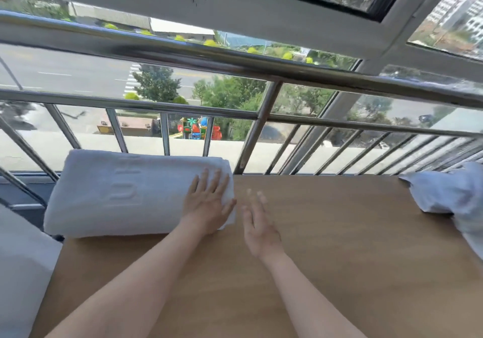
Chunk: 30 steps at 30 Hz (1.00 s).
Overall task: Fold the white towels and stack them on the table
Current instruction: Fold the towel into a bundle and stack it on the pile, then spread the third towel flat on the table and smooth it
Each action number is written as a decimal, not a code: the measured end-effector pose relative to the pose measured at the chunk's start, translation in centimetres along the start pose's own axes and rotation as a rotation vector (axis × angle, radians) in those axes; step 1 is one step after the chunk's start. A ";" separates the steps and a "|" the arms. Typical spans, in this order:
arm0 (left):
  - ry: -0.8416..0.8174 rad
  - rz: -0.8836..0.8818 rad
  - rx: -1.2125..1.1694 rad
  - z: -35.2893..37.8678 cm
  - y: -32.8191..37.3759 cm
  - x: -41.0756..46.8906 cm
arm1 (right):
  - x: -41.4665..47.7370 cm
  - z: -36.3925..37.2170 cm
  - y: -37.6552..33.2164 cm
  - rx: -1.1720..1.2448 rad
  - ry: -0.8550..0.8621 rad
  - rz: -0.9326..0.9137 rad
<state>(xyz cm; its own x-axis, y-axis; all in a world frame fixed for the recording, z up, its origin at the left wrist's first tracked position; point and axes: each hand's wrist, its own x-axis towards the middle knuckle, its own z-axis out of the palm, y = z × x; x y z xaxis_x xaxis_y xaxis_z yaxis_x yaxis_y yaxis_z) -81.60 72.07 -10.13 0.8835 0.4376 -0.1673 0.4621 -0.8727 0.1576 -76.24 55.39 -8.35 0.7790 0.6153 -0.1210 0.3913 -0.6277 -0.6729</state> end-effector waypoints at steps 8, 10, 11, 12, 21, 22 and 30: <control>-0.143 0.180 -0.302 -0.4 12.7 -2.9 | -6.0 -8.7 10.2 -0.043 -0.049 0.112; -0.120 0.186 -0.261 0.7 16.2 -4.8 | -7.7 -10.9 13.0 -0.044 -0.051 0.121; -0.123 0.196 -0.238 1.2 17.8 -5.5 | -8.4 -12.1 14.4 -0.053 -0.049 0.130; -0.131 0.204 -0.213 1.7 19.6 -6.0 | -9.2 -13.5 15.9 -0.055 -0.047 0.139; -0.087 0.299 -0.101 3.7 38.5 -6.6 | -16.9 -27.3 30.5 0.051 -0.042 0.229; -0.089 0.314 -0.097 3.8 40.4 -6.5 | -17.4 -28.9 31.7 0.040 -0.033 0.244; -0.101 0.375 -0.176 3.3 53.4 -4.9 | -19.2 -37.0 39.3 0.024 0.058 0.365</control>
<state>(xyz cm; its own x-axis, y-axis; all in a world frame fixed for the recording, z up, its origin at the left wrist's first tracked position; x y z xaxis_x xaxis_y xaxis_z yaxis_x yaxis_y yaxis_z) -61.49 22.66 -4.10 0.9850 0.0658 -0.1593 0.1238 -0.9134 0.3878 -57.64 1.27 -5.47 0.8918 0.3246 -0.3151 0.0718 -0.7893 -0.6098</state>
